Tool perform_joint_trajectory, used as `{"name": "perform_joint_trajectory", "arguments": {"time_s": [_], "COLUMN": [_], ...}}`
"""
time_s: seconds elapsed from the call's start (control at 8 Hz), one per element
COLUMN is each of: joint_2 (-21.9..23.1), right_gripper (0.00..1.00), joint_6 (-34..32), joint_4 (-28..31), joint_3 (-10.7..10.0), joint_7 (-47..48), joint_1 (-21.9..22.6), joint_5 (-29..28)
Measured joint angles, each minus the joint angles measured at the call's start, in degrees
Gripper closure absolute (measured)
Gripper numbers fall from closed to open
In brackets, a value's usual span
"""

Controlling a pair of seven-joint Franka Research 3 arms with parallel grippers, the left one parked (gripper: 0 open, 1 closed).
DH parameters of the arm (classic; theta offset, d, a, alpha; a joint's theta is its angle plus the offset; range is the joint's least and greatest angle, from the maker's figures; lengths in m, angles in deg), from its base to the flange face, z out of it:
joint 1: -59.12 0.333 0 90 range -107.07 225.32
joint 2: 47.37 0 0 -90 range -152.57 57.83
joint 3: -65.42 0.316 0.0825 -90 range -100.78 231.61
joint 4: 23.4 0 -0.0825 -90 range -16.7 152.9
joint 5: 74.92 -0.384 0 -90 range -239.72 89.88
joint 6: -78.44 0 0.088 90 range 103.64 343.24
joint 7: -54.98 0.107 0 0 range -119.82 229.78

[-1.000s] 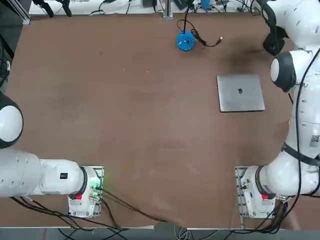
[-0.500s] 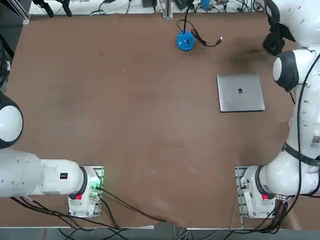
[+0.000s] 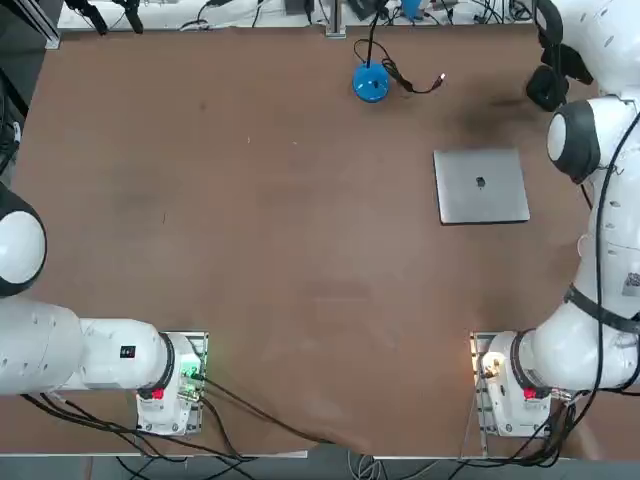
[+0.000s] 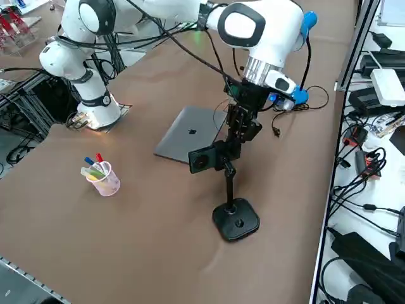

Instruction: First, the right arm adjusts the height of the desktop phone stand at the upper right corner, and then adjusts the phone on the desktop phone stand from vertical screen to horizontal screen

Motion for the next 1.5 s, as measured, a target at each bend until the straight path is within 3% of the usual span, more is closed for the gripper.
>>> {"name": "perform_joint_trajectory", "arguments": {"time_s": [0.5,1.25,1.5], "joint_2": [1.7,1.8,2.2], "right_gripper": [0.75,0.88,0.88], "joint_6": [-0.2,-1.1,-1.4], "joint_4": [0.0,0.0,-0.1], "joint_3": [0.2,0.2,0.2], "joint_7": [-0.9,-2.1,-2.1], "joint_1": [0.1,-0.3,-0.5], "joint_5": [-0.4,-0.5,-0.5]}}
